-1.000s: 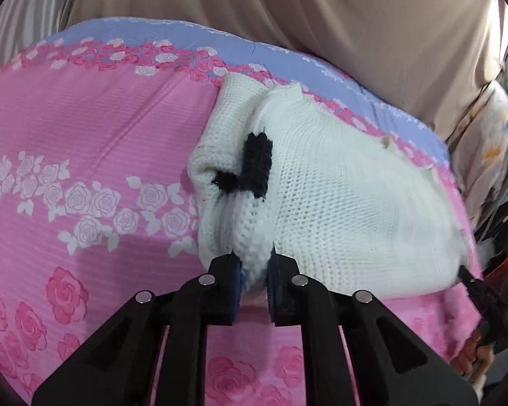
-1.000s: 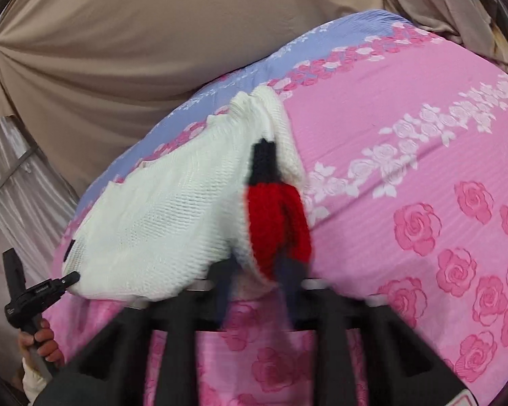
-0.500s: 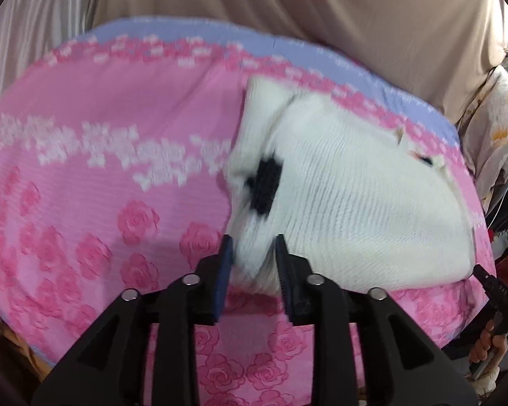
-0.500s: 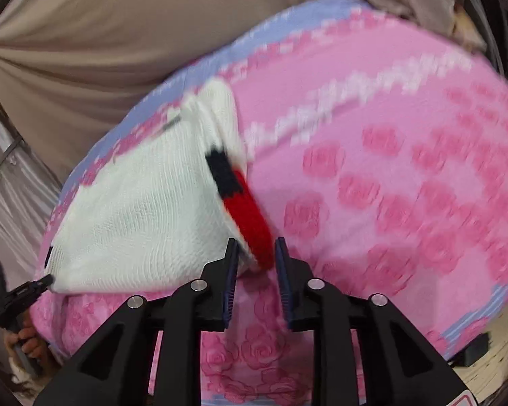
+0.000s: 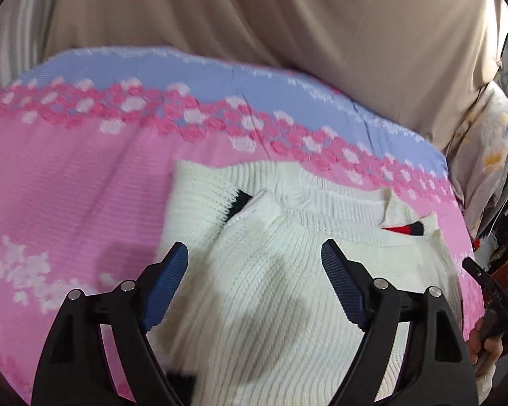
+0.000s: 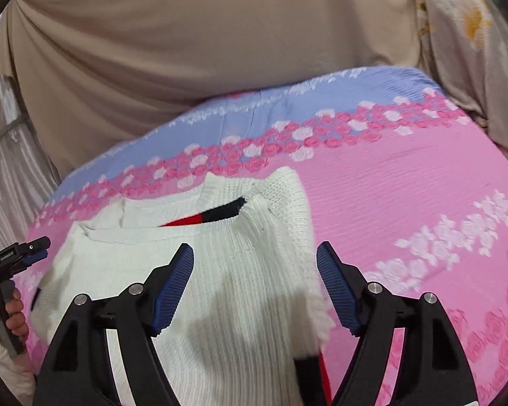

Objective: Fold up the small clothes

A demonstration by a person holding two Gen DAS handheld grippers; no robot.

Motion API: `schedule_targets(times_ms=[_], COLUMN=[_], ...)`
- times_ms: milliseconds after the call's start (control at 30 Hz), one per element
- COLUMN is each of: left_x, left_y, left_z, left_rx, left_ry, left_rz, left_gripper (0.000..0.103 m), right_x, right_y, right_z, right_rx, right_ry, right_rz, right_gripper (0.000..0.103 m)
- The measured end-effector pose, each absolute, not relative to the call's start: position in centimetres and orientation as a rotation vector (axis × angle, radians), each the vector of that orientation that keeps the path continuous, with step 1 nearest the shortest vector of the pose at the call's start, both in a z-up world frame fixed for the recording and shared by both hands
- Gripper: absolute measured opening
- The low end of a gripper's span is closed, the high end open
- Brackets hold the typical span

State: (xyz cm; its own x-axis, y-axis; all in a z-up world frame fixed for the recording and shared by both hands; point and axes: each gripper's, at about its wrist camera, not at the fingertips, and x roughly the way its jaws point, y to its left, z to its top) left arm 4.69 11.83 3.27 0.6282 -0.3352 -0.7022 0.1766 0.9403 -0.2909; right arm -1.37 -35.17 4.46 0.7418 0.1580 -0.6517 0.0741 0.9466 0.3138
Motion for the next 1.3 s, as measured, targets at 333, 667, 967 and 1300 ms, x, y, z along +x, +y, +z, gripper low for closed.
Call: schedule_targets(times_ms=[333, 667, 967, 1300], left_x=[5.0, 11.2, 10.6, -2.6], left_y=[11.8, 11.8, 11.4, 4.1], left_z=[5.3, 4.2, 2.0, 4.4], left_rx=[-0.206, -0.202, -0.154, -0.058], left_ry=[0.770, 0.793, 0.838, 0.819], left_rz=[-0.313, -0.239, -0.198, -0.520], left_gripper=[0.007, 0.007, 0.011, 0.030], right_x=[-1.0, 5.1, 3.4, -4.4], right_y=[-34.1, -37.1, -36.1, -17.4], right_z=[7.7, 4.4, 4.3, 2.9], right_rx=[0.291, 0.365, 0.400, 0.174], right_ry=[0.625, 0.701, 0.692, 0.802], right_rz=[0.104, -0.012, -0.059, 0.509], right_gripper=[0.008, 0.008, 0.019, 0.022])
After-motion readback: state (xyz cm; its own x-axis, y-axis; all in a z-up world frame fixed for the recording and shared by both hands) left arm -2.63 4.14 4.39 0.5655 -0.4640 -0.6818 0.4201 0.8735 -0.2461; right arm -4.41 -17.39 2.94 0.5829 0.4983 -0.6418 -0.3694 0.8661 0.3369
